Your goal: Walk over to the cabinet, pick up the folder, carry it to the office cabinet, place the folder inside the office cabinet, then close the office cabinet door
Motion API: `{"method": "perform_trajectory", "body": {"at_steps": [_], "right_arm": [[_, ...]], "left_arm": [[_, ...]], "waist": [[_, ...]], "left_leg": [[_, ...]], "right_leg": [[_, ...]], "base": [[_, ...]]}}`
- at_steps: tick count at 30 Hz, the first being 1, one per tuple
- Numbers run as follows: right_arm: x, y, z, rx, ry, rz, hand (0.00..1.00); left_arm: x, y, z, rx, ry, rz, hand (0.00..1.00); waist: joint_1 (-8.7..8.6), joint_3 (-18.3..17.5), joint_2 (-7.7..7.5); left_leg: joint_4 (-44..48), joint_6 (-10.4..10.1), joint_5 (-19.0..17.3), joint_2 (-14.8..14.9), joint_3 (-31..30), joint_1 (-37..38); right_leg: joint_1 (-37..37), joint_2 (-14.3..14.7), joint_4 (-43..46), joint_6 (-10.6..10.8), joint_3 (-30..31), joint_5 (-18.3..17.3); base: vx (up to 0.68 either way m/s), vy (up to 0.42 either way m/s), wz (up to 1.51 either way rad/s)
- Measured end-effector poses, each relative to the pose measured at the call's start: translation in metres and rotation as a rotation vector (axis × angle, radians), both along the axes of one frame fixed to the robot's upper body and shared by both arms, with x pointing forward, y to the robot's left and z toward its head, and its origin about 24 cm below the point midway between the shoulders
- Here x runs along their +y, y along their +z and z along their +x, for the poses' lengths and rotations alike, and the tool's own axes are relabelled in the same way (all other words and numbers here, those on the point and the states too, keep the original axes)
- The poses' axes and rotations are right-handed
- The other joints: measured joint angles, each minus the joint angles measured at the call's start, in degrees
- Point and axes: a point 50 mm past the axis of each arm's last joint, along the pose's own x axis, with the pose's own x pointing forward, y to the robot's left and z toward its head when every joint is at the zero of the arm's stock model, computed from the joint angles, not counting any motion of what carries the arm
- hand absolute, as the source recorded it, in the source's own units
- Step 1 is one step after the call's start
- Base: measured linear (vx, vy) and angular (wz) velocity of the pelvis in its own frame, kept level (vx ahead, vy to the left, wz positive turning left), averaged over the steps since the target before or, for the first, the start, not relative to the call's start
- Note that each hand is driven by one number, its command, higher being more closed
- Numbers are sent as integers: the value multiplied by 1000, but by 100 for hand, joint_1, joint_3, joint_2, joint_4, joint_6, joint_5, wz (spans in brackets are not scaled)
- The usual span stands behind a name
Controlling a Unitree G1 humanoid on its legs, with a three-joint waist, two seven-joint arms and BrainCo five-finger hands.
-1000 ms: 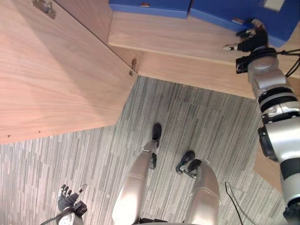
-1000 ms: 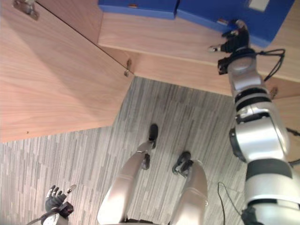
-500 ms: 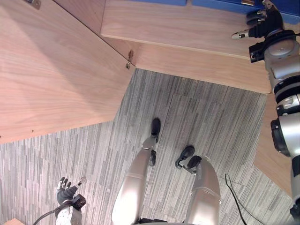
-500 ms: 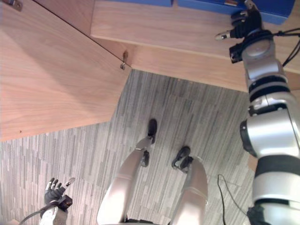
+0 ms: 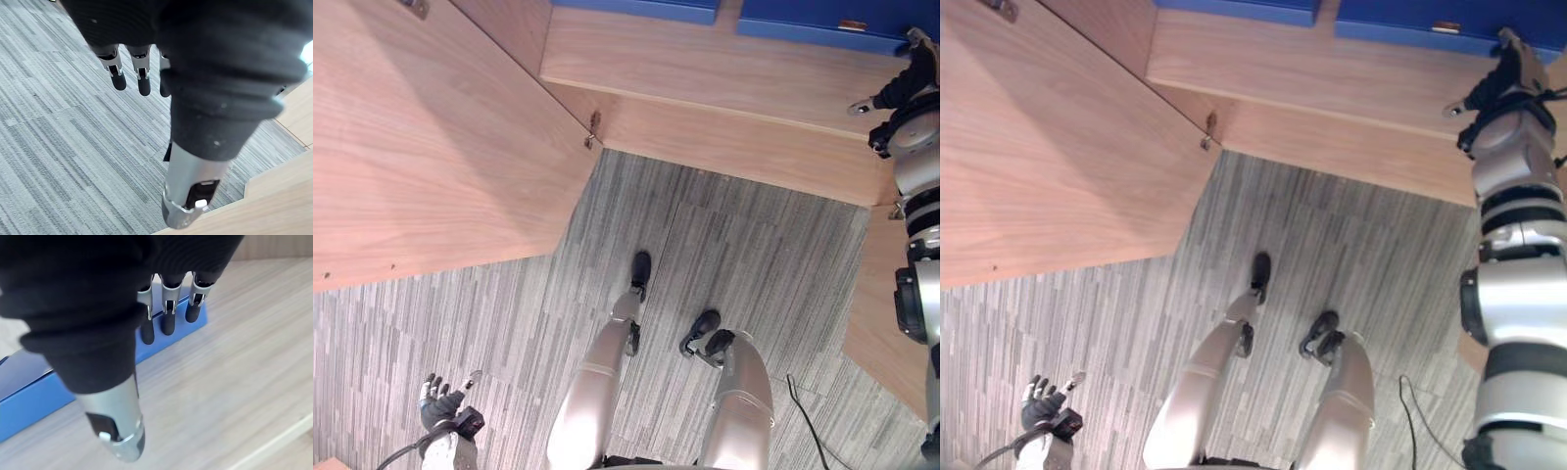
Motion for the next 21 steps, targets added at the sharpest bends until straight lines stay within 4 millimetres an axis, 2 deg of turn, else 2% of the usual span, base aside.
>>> {"method": "perform_trajectory", "body": {"at_steps": [4, 5, 6, 8, 10, 11, 13, 14, 16, 17, 19, 20, 21], "right_arm": [[8, 4, 2, -49, 16, 2, 0], [22, 0, 8, -60, 59, 6, 0], [28, -4, 10, -60, 78, 5, 0], [46, -16, 16, -71, 148, 28, 0], [82, -51, 27, -42, 267, 111, 0], [92, -63, 29, -25, 299, 137, 0], [128, -122, 27, 71, 408, 242, 0], [136, -139, 24, 95, 433, 285, 0], [153, -210, 3, 195, 454, 512, 0], [154, -230, -6, 220, 439, 600, 0], [154, -301, -45, 276, 310, 981, 0], [154, -318, -56, 272, 263, 1100, 0], [154, -349, -80, 265, 158, 1318, 0]], "left_arm": [[-1, 10, 8, -58, -5, 26, 0], [-2, 11, 8, -64, -3, 24, 0], [-3, 10, 8, -65, -2, 23, 0], [-3, 10, 8, -62, 3, 23, 0], [-2, 10, 7, -57, 17, 26, 0], [-2, 9, 7, -53, 19, 25, 0], [-4, 4, 3, -31, 27, 8, 0], [-5, 1, 2, -21, 32, 1, 0], [-15, -12, -5, 26, 50, -46, 0], [-18, -16, -7, 40, 53, -61, 0], [-28, -26, -13, 87, 49, -96, 0], [-30, -28, -14, 107, 34, -91, 0], [-34, -32, -16, 148, 10, -88, 0]], "waist": [[10, 6, 2], [7, 9, 3], [5, 10, 1], [-17, 15, -7], [-133, 44, -48], [-156, 57, -66], [-258, 101, -141], [-278, 110, -159], [-353, 115, -192], [-385, 110, -201], [-428, 57, -276], [-446, 26, -303], [-481, -75, -358]], "left_leg": [[-4, 47, -23, 143, 157, 110], [-3, 89, -50, 274, 288, 217], [-2, 105, -62, 316, 321, 256], [2, 162, -106, 442, 416, 346], [-1, 202, -159, 603, 603, 539], [1, 209, -188, 640, 664, 614], [8, 245, -304, 770, 880, 991], [13, 253, -352, 792, 934, 1108], [101, 250, -556, 879, 1102, 1593], [104, 261, -596, 883, 1149, 1746], [101, 237, -777, 899, 1291, 2306], [98, 222, -832, 908, 1314, 2425], [96, 250, -901, 938, 1364, 2635]], "right_leg": [[137, 152, -235, 15, 15, 169], [280, 306, -447, 17, 35, 291], [322, 358, -515, 18, 54, 338], [432, 516, -717, 15, 99, 474], [645, 701, -1028, 26, 168, 665], [705, 747, -1086, 51, 220, 714], [1088, 918, -1411, 89, 375, 883], [1203, 950, -1472, 96, 417, 910], [1755, 1039, -1753, 162, 513, 1001], [1913, 1047, -1800, 181, 544, 1012], [2498, 1064, -2018, 223, 586, 1032], [2630, 1081, -2090, 240, 586, 1040], [2880, 1119, -2243, 283, 589, 1059]], "base": [[72, -5, -29], [59, -4, -50], [56, 3, -58], [25, 11, -48], [32, 23, -61], [23, 18, -64], [45, 11, -62], [63, 11, -54], [70, 15, -47], [82, 26, -38], [79, 28, -30], [89, 23, -25], [103, 22, -26]]}}
